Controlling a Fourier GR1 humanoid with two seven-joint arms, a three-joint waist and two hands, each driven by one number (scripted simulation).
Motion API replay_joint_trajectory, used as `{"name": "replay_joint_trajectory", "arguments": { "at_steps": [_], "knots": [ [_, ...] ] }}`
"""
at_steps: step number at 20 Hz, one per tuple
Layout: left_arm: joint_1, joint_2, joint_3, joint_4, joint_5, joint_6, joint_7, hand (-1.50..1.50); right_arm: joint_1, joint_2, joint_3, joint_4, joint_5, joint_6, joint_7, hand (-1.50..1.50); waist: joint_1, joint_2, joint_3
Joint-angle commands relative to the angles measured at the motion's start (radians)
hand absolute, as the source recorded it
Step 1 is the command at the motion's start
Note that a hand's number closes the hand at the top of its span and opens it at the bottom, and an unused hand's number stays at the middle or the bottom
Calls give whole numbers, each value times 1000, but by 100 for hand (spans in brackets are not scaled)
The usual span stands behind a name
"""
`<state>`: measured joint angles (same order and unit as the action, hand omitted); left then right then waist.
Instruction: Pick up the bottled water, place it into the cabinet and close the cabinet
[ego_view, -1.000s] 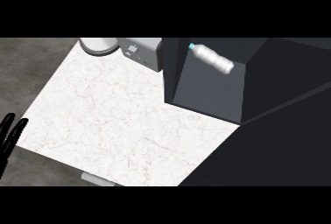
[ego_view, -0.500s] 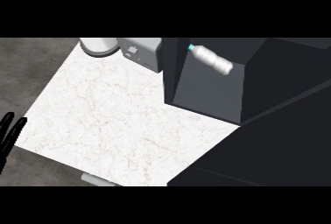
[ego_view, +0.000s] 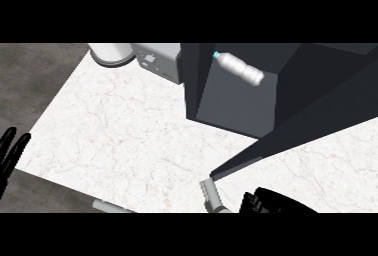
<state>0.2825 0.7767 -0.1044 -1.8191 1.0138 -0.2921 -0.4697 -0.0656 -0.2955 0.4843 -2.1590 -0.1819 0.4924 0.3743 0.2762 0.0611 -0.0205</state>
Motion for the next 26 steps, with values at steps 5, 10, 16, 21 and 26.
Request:
{"name": "replay_joint_trajectory", "arguments": {
  "at_steps": [5,10,16,21,26],
  "knots": [
    [6,1,9,32,12,-12,5,-150,-283,187,-53,275,5,-131,148,150,-16,-12,7],
    [18,8,32,55,22,-23,0,-150,-485,290,-157,458,110,-295,172,150,-39,-20,11],
    [30,-16,23,60,14,-28,-14,-150,-730,294,-267,705,126,-475,145,150,-55,-18,14],
    [36,-8,50,72,25,-49,-23,-150,-835,295,-324,852,86,-584,117,150,-66,-18,17],
    [42,-22,45,90,24,-54,-26,-150,-880,296,-332,904,5,-668,95,-150,-83,-18,17]
  ]
}}
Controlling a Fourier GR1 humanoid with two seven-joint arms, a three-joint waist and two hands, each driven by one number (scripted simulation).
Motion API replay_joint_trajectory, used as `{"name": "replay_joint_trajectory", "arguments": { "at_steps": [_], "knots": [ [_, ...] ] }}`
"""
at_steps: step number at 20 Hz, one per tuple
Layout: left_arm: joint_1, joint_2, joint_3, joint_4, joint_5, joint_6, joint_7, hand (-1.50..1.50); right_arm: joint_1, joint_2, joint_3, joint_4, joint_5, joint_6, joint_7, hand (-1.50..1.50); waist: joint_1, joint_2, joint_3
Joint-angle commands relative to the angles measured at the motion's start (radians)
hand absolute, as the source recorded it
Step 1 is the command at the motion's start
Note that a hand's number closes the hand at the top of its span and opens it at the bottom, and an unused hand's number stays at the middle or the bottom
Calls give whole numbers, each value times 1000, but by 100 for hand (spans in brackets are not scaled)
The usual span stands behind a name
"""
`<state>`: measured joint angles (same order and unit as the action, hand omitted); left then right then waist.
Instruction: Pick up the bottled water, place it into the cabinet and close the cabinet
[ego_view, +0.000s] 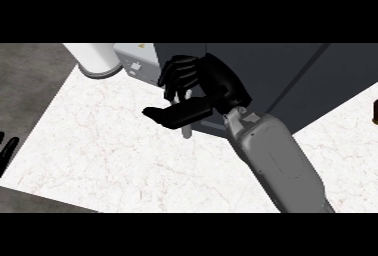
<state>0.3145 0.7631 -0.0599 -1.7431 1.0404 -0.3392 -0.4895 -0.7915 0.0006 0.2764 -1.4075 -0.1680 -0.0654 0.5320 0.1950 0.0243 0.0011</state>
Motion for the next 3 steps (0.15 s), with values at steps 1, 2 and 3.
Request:
{"name": "replay_joint_trajectory", "arguments": {
  "at_steps": [1,2,3],
  "knots": [
    [-2,-11,4,14,1,2,-5,-150,-169,-1,-114,166,-3,-126,-62,-150,-6,21,-5],
    [11,-9,0,2,-8,-6,-7,-150,-159,-1,-103,186,-10,-143,-86,-150,-5,17,-4],
    [-4,0,17,14,14,-13,-2,-150,-181,-1,-89,190,-17,-168,-80,-150,-6,17,-5]
  ]
}}
